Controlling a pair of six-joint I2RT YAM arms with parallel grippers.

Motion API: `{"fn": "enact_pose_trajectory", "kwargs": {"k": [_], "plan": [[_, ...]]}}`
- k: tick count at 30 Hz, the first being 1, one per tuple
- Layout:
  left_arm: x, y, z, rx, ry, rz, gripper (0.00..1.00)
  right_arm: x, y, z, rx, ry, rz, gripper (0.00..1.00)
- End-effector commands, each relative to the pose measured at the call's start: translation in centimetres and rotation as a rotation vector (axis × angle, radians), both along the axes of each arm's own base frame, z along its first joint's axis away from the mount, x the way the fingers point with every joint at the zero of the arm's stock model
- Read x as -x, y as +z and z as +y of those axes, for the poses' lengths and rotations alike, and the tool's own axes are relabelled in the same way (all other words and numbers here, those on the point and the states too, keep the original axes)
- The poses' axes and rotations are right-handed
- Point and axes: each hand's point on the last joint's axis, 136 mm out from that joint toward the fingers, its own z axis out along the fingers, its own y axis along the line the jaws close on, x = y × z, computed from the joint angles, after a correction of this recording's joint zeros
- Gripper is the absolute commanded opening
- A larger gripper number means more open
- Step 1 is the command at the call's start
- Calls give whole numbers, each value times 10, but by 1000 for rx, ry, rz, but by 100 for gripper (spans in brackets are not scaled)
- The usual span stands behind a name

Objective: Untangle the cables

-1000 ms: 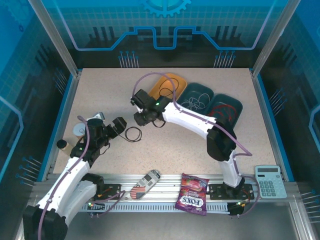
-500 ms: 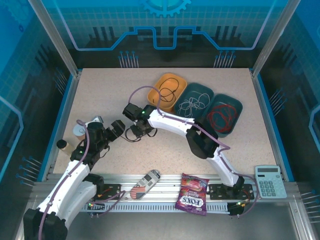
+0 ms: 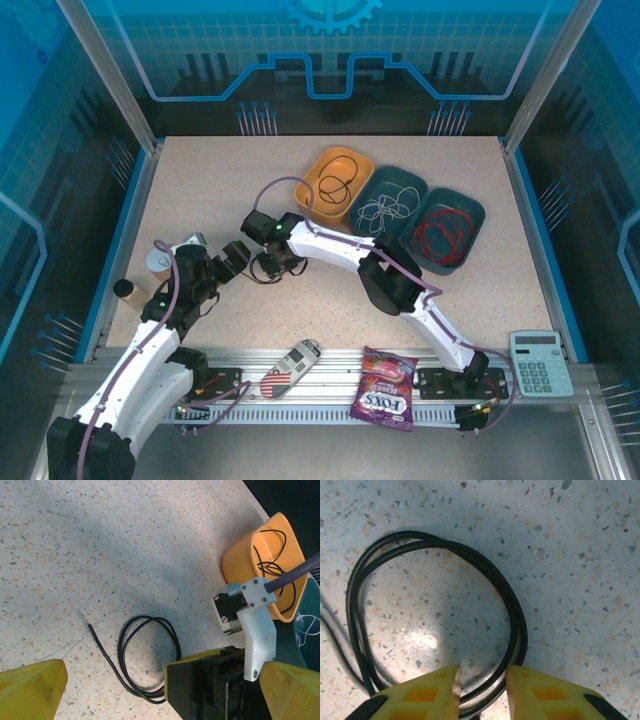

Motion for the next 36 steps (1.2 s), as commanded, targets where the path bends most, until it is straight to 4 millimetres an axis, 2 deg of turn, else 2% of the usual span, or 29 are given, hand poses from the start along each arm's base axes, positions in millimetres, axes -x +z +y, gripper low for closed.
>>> {"fn": "enact_pose_trajectory", "kwargs": {"k": [1, 14, 23, 26, 28, 36], "plan": [[0, -3, 4, 1, 22, -1, 99, 3, -5, 1, 14, -14, 25, 31], [-2, -9, 2, 9, 19, 12, 99, 2, -30, -13, 113, -15, 30, 32], [-2, -11, 2, 8, 17, 18, 99, -3, -34, -16, 150, -4, 16, 12], [-2, -11, 2, 6, 16, 19, 99, -6, -26, -16, 143, -4, 3, 8], [-2, -12, 2, 1, 13, 20, 99, -8, -17, -15, 129, -1, -12, 1], [-2, -19, -2, -5, -17, 55, 99, -10, 31, -7, -63, -12, -23, 0]]}}
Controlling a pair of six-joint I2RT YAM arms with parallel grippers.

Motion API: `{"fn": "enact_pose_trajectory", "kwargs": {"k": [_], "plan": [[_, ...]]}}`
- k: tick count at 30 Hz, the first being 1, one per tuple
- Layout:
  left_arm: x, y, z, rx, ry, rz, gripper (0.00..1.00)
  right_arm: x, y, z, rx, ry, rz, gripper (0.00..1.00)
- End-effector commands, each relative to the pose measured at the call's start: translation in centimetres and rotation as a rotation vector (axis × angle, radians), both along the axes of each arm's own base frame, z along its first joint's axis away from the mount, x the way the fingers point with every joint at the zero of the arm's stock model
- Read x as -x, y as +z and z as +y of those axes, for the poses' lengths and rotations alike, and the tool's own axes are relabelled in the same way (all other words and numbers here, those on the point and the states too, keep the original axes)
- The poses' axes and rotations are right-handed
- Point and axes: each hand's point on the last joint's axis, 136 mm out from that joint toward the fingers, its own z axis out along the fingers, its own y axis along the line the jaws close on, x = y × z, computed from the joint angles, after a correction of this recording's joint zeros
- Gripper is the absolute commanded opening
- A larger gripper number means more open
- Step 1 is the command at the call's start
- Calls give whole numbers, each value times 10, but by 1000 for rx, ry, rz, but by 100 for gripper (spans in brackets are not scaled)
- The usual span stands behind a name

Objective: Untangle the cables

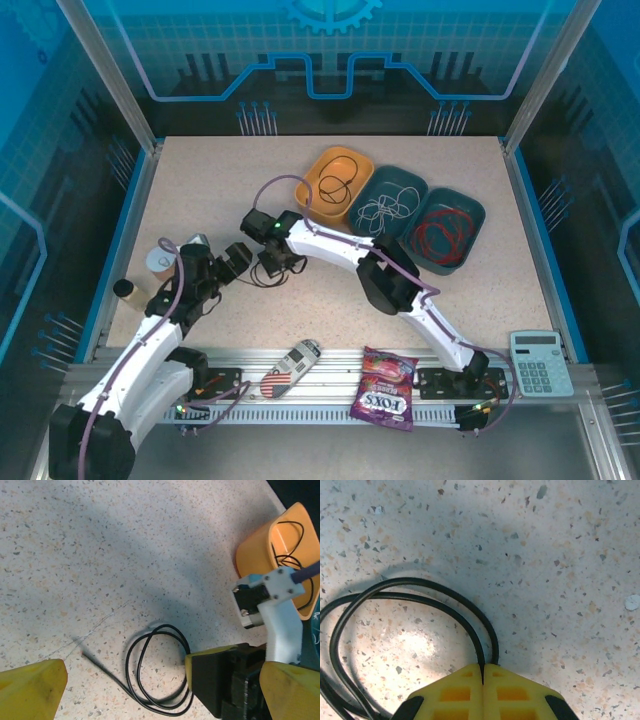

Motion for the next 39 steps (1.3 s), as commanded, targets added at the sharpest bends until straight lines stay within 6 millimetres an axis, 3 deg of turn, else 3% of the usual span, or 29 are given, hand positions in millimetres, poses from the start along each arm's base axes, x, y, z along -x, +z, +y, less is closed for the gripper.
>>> {"fn": "enact_pose_trajectory", "kwargs": {"k": [1, 7, 15, 25, 39], "plan": [[-1, -3, -2, 4, -19, 8, 99, -4, 41, 4, -146, -13, -6, 0], [-2, -6, -6, 9, -39, 18, 99, 1, 71, 2, -342, -33, 16, 0], [-8, -6, -21, 54, -110, 18, 99, 1, 82, -8, -454, -76, 46, 0], [-11, -10, -29, 82, -137, 39, 99, -10, 93, -23, -458, -101, 4, 0], [-11, -11, -32, 94, -155, 39, 99, -12, 133, -31, -534, -103, -67, 0]]}}
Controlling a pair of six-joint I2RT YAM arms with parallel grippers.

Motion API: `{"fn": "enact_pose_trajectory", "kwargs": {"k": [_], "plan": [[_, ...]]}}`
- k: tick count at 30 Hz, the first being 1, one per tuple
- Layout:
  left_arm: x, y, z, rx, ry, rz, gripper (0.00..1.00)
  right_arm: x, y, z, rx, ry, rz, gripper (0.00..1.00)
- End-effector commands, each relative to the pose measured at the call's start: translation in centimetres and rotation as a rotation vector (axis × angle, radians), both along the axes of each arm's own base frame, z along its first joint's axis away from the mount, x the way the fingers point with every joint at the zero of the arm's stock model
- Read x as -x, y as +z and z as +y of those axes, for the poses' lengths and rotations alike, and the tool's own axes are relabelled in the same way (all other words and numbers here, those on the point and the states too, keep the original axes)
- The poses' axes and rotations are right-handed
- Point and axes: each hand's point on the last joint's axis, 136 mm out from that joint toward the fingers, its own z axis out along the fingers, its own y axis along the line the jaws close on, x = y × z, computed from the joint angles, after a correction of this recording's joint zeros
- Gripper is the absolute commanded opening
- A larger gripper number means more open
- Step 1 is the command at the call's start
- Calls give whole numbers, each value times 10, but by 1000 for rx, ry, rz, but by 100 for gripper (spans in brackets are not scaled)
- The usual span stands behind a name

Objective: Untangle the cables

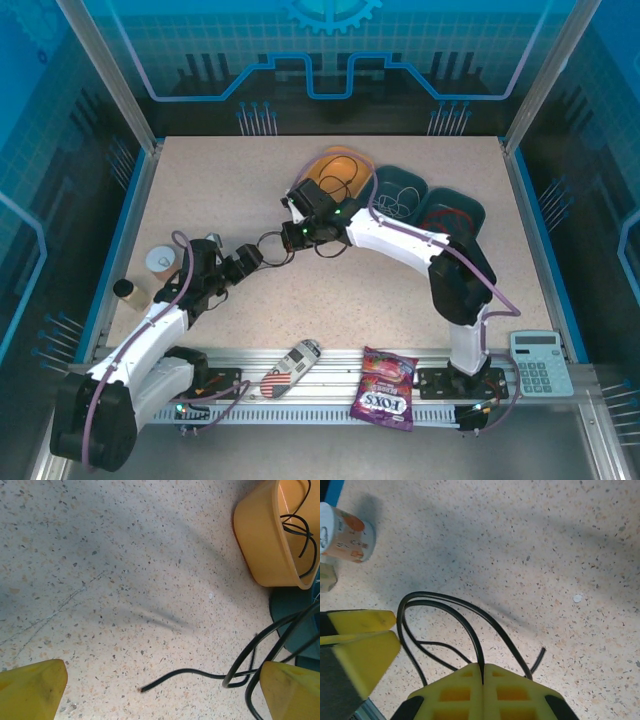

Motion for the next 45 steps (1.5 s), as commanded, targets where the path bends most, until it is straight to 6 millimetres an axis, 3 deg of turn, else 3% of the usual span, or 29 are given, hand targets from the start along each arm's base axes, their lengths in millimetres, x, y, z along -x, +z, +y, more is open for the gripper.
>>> {"fn": "enact_pose_trajectory", "kwargs": {"k": [1, 9, 13, 22, 35, 45], "plan": [[-5, 9, -5, 18, -34, -37, 99, -6, 15, -6, -30, -22, -28, 0], [-4, 30, -5, 50, -17, -130, 95, -11, 7, -18, -17, -59, -13, 0], [-1, 41, -2, 53, -7, -179, 88, -13, 9, -22, -26, -66, -18, 0], [-5, 40, -18, 49, -122, -171, 69, -8, 23, -12, -123, -28, 10, 0], [-12, 43, -30, 108, -165, -185, 63, 3, 28, 2, -258, 21, 102, 0], [-20, 52, -36, 166, -163, -239, 60, 9, 23, 4, -251, 31, 117, 0]]}}
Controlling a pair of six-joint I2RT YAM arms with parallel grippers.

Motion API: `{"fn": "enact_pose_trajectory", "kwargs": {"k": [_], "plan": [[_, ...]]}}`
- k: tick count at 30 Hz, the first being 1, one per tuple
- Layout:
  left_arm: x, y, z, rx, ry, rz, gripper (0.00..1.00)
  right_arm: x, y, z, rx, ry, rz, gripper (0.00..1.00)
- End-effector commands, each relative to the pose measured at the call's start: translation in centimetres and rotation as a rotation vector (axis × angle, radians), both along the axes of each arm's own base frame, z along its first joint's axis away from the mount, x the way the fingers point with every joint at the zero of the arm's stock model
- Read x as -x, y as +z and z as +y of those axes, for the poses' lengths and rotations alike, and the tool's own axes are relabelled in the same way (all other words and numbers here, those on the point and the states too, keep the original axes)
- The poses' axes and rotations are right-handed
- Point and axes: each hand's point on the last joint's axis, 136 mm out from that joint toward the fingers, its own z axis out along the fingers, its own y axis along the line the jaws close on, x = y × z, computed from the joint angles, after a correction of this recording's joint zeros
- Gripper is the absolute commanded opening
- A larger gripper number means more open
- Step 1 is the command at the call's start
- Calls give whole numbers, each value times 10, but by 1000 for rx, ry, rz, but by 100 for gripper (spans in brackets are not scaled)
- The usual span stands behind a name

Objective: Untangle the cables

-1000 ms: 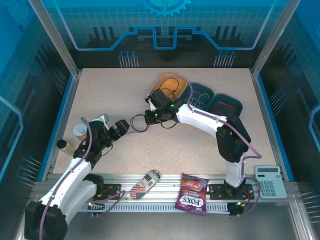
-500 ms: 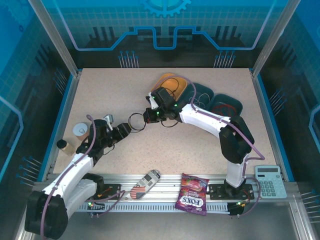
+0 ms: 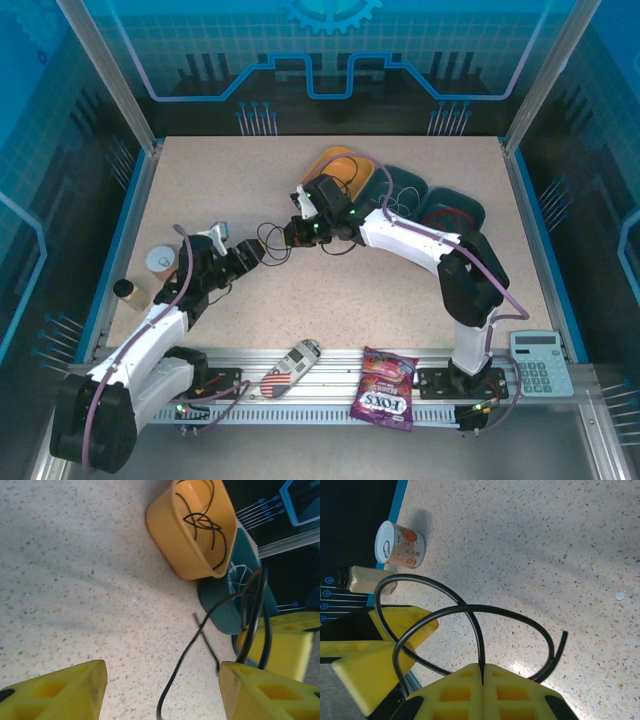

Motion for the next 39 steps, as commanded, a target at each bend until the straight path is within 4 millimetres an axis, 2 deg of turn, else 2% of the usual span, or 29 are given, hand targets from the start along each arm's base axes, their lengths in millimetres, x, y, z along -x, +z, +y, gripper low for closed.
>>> {"fn": "enact_pose_trajectory", "kwargs": {"k": [1, 4, 12, 14, 19, 23, 25, 33, 39], "plan": [[-4, 7, -3, 37, -8, -32, 58, 6, 12, 5, -46, 25, 3, 0], [-5, 8, -1, 36, 4, -40, 49, 9, 11, 7, -32, 45, -1, 0], [-5, 23, 6, 24, 44, -78, 43, 3, -3, -13, 106, -25, -52, 0], [-3, 26, 9, 8, 54, -77, 46, 1, 0, -15, 108, -34, -69, 0], [-2, 33, 7, -52, 10, -56, 65, 2, 3, -12, 90, -14, -79, 0], [-5, 32, 0, -93, -59, -16, 67, 4, 7, -7, 66, 4, -79, 0], [-7, 30, -2, -107, -83, 0, 63, 7, 11, -4, 53, 15, -83, 0], [-13, 21, -4, -111, -93, 29, 37, 13, 22, 0, 31, 43, -107, 0], [-12, 19, -3, -113, -89, 32, 26, 17, 24, 6, 19, 67, -110, 0]]}}
